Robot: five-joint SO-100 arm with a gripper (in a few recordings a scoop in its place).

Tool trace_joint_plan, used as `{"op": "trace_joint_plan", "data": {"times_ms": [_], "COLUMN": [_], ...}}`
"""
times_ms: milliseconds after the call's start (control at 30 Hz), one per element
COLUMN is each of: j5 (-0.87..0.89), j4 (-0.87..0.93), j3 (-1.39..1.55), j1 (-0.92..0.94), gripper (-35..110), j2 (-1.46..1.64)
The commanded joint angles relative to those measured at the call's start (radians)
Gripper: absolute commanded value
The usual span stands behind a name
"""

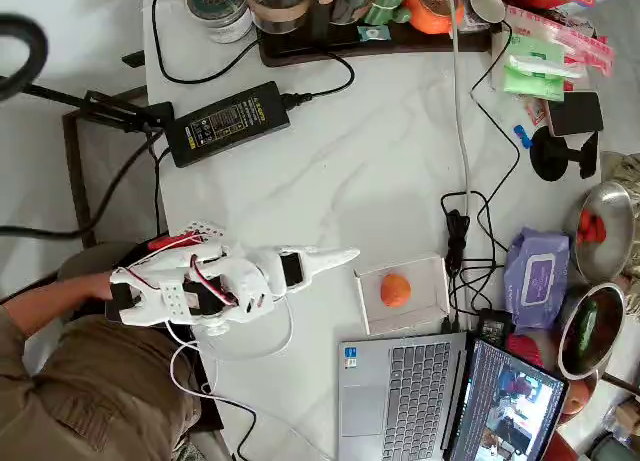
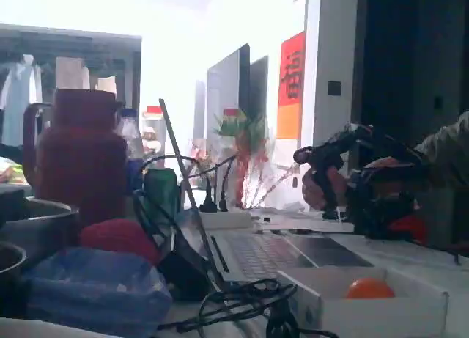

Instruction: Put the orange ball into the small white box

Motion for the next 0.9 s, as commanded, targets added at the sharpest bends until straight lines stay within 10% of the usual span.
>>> {"op": "trace_joint_plan", "data": {"times_ms": [0,867], "j5": [-0.011,0.009], "j4": [-0.025,-0.032], "j3": [0.009,0.213], "j1": [-0.002,0.000], "gripper": [38,33], "j2": [0.006,0.006]}}
